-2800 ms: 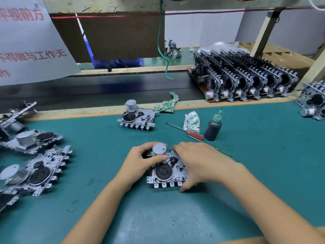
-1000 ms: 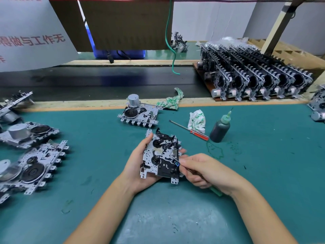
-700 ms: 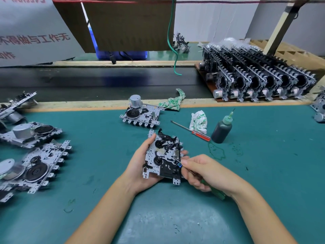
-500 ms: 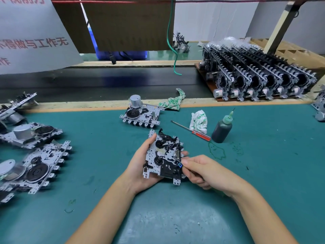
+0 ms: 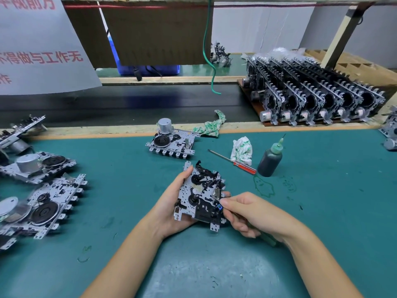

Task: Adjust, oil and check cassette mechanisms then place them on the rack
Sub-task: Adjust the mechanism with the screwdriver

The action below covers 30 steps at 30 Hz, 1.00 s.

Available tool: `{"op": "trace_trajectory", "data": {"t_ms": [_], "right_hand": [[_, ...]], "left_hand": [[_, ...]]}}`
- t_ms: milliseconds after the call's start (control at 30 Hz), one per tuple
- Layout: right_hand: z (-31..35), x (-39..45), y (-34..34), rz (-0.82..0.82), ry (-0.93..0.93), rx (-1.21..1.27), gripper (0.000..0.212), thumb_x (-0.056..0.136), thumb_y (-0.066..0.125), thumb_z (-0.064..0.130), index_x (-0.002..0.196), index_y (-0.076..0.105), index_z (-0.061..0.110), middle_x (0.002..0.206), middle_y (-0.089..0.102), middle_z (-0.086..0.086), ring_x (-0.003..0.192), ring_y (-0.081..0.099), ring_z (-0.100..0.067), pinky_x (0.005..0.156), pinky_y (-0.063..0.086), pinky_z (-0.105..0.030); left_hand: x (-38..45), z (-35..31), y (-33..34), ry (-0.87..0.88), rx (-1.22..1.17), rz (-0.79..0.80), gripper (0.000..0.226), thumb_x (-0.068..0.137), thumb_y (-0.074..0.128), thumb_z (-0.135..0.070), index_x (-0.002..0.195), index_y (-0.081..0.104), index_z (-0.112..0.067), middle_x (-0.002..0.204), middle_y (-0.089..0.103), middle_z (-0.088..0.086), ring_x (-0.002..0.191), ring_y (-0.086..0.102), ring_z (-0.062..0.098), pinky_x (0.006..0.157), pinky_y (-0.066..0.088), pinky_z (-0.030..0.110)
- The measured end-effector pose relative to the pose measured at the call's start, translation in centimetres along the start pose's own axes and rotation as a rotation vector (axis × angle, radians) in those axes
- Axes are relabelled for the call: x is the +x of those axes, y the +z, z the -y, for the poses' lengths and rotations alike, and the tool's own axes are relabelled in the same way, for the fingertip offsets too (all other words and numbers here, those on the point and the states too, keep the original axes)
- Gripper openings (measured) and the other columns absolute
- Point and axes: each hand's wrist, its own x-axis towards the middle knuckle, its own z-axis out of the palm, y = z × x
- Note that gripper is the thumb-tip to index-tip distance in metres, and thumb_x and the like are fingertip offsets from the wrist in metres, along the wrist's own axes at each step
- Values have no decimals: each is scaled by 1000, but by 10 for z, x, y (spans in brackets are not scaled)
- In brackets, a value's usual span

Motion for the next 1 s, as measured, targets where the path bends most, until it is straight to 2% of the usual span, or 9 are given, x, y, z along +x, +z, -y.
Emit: {"op": "trace_trajectory", "data": {"t_ms": [133,233,367,533,867,1000], "right_hand": [[2,1,-1,28,-2,34,46,102,37,29,59,40,12,39,26,4,32,16,-6,34,16,-13],[1,3,-4,44,12,16,48,101,37,33,57,37,13,37,24,4,30,14,-6,32,15,-12],[1,5,-6,59,42,-23,53,100,37,38,52,37,16,34,23,4,27,15,-5,31,15,-13],[2,8,-8,107,54,-11,62,99,38,39,40,37,22,32,21,3,25,15,-6,31,14,-13],[3,7,-10,154,72,-76,65,100,33,42,38,34,22,31,22,5,26,15,-6,33,13,-14],[4,5,-11,166,68,-100,63,101,33,42,41,34,20,32,22,5,26,15,-6,32,14,-14]], "left_hand": [[0,0,1,7,6,-6,57,80,54,-54,108,72,-7,122,63,20,109,64,30,90,53,39],[0,1,1,14,17,-26,64,84,49,-60,112,71,-7,125,61,21,114,61,31,94,50,40],[1,2,2,21,4,-51,73,79,42,-69,107,73,-8,123,63,18,113,62,29,90,50,39],[3,3,0,23,9,-59,76,82,36,-70,102,75,-9,118,66,18,110,64,29,85,52,38],[4,3,3,30,49,-70,72,79,39,-69,99,76,-11,114,68,17,104,66,27,75,57,34],[3,4,4,46,63,-98,71,79,39,-69,99,76,-12,115,68,15,105,66,27,77,56,34]]}}
